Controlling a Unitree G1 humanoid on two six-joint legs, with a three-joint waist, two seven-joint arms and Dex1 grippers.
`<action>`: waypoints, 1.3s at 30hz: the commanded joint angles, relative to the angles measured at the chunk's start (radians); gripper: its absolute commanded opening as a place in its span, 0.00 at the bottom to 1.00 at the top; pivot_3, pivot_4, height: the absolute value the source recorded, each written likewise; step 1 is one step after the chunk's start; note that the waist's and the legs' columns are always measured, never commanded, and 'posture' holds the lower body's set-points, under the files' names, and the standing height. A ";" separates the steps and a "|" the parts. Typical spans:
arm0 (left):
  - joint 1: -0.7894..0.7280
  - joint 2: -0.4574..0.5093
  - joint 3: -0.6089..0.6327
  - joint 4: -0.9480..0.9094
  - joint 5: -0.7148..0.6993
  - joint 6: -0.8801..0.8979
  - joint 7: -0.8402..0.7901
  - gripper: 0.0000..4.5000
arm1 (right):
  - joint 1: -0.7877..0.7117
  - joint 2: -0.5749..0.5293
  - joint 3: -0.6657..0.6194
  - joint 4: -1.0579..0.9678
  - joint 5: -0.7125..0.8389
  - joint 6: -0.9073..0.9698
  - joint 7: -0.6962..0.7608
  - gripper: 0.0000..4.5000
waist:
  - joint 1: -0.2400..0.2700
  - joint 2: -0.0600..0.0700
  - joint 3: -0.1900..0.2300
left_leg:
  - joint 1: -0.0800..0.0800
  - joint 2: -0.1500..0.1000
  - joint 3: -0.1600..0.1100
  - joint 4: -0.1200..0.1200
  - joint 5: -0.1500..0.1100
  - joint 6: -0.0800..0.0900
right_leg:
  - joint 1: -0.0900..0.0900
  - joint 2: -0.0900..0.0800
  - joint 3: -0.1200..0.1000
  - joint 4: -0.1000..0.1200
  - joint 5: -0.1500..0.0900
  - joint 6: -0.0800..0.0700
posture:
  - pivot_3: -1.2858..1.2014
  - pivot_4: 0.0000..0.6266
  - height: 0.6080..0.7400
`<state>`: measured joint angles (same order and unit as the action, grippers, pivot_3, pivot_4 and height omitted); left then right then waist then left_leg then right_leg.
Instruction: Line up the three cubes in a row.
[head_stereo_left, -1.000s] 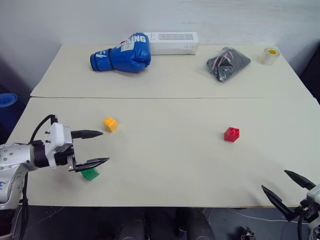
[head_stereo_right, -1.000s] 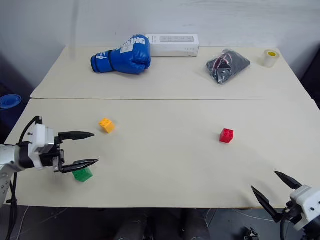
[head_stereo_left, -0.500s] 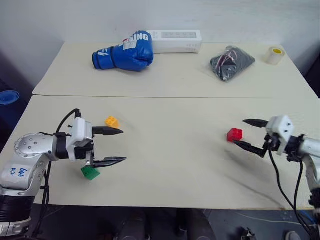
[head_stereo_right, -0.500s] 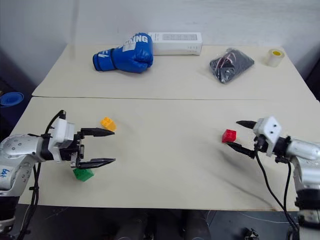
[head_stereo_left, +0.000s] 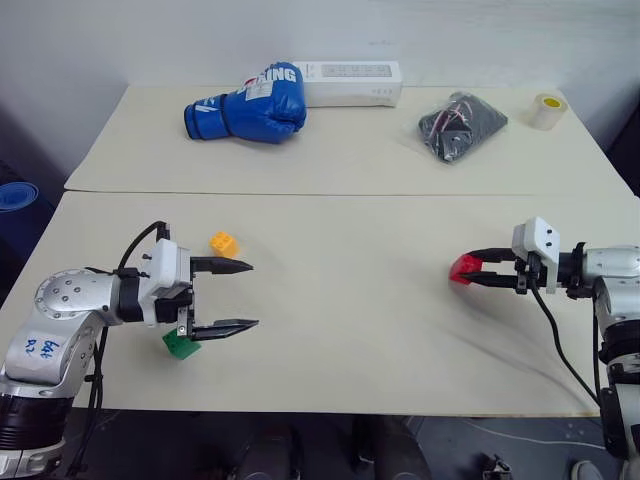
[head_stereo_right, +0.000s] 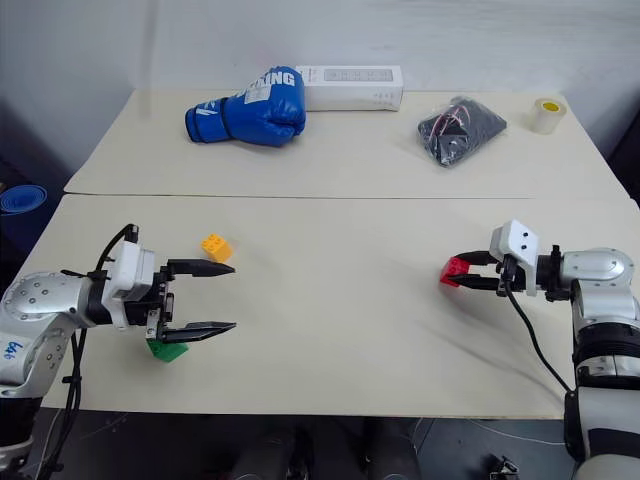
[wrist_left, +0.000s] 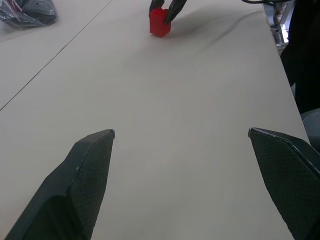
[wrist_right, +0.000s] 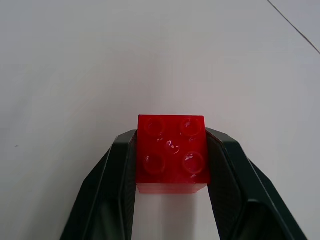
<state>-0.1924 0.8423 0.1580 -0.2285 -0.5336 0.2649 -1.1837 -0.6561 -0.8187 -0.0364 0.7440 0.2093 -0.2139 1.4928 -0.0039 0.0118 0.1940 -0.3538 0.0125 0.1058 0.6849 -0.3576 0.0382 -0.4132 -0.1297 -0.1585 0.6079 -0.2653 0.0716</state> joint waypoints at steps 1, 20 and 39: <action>0.000 -0.001 0.019 -0.021 -0.012 -0.016 -0.003 1.00 | 0.017 0.034 0.045 -0.252 0.066 0.109 0.053 0.33 | -0.003 0.000 0.000 | 0.000 0.000 0.000 0.000 0.000 0.000 | 0.000 0.000 0.000 0.000 0.000 0.000 | 0.52 0.24 1.00; 0.069 0.006 0.096 -0.003 -0.029 0.014 0.030 1.00 | 0.040 0.141 0.164 -0.407 0.050 0.179 0.004 0.72 | -0.004 0.000 0.000 | 0.000 0.000 -0.001 0.000 0.000 -0.002 | 0.000 0.000 -0.001 0.001 0.000 0.000 | 0.52 0.24 1.00; 0.552 0.049 0.625 0.476 0.036 -0.143 -0.022 1.00 | 0.564 0.109 -0.198 -0.678 0.375 0.038 0.007 0.99 | 0.003 -0.002 -0.001 | 0.002 0.001 -0.002 -0.001 -0.005 -0.002 | 0.000 -0.002 0.000 -0.004 -0.001 -0.001 | 0.52 0.24 1.00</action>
<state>0.3421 0.8890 0.7495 0.2855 -0.4853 0.1379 -1.1886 -0.1055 -0.7177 -0.2047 0.1191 0.5352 -0.1904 1.5020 -0.0005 0.0103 0.1935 -0.3522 0.0135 0.1038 0.6839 -0.3634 0.0365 -0.4134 -0.1319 -0.1580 0.6037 -0.2659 0.0706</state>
